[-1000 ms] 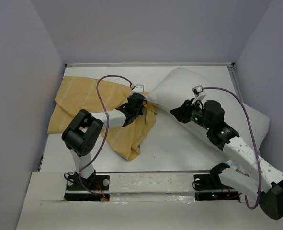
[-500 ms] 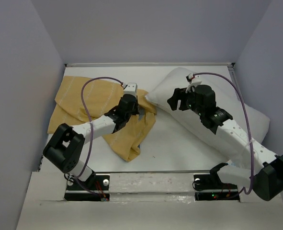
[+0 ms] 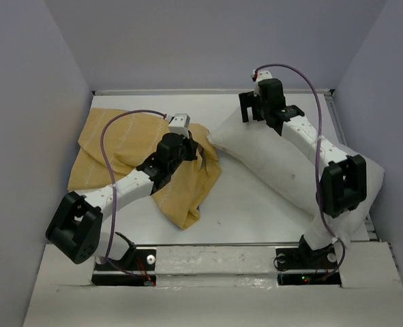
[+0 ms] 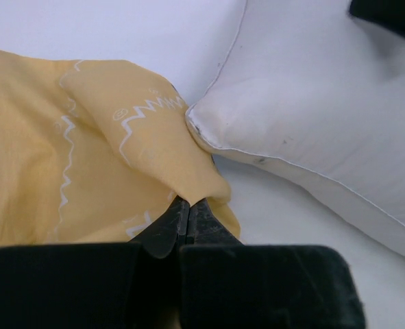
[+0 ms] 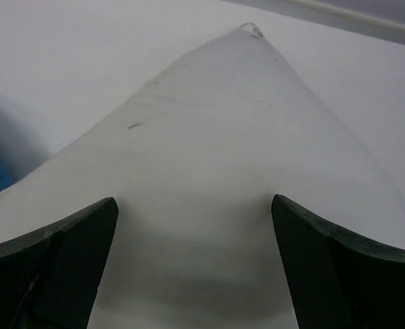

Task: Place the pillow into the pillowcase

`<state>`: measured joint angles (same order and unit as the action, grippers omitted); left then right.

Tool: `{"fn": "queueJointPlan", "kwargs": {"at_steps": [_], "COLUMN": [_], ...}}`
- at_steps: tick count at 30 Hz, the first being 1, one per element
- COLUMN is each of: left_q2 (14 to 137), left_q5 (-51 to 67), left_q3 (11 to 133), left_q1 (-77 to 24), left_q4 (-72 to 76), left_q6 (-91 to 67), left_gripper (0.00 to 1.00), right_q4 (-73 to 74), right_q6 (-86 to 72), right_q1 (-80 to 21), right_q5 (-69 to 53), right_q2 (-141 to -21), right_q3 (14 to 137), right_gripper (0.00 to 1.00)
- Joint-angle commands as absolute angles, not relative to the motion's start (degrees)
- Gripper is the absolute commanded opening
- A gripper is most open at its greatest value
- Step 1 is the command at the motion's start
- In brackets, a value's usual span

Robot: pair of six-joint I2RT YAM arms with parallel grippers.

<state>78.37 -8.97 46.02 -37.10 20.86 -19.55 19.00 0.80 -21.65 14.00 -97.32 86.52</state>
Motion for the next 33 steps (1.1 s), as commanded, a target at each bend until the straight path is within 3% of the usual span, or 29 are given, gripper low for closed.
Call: {"fn": "queueJointPlan", "kwargs": {"at_steps": [1, 3, 4, 5, 6, 11, 17, 22, 33], "left_q2": [75.06, 75.06, 74.97, 74.97, 74.88, 75.15, 75.85, 75.76, 75.76], "left_q5": [-5.72, -5.10, -5.01, -4.75, -4.14, -1.59, 5.70, 12.03, 14.32], "left_q3": [45.35, 45.35, 45.26, 45.18, 45.18, 44.56, 44.47, 45.87, 48.69], "left_q1": [-36.12, -35.77, -35.68, -35.16, -34.81, -32.61, -27.69, -23.65, -21.80], "left_q4": [26.63, 26.98, 27.07, 27.16, 27.42, 29.09, 33.22, 35.07, 32.79], "left_q6": [-21.09, -21.36, -21.44, -21.71, -21.80, -23.29, -27.59, -30.32, -30.76], "left_gripper": [0.00, 0.00, 0.00, 0.00, 0.00, 0.00, 0.00, 0.00, 0.00], "right_q4": [28.20, 31.64, 31.64, 31.55, 30.77, 18.39, 9.60, 1.05, 3.42], "right_q6": [4.04, 4.31, 4.13, 3.00, 2.21, 0.27, -8.16, -13.89, -15.29], "right_q1": [-19.34, -18.63, -18.63, -18.63, -18.63, -18.63, -18.63, -23.97, -33.39], "right_q5": [11.80, 5.84, 4.58, 4.57, 6.57, 8.19, -22.81, -41.47, -43.08], "right_q2": [-109.46, -114.60, -115.31, -115.31, -114.62, -91.80, -65.53, -56.97, -48.78], "right_q3": [96.91, 102.54, 103.35, 103.88, 103.97, 89.41, 65.99, 51.71, 40.61], "right_gripper": [1.00, 0.89, 0.39, 0.04, 0.00, 0.00, 0.00, 0.00, 0.00]}}
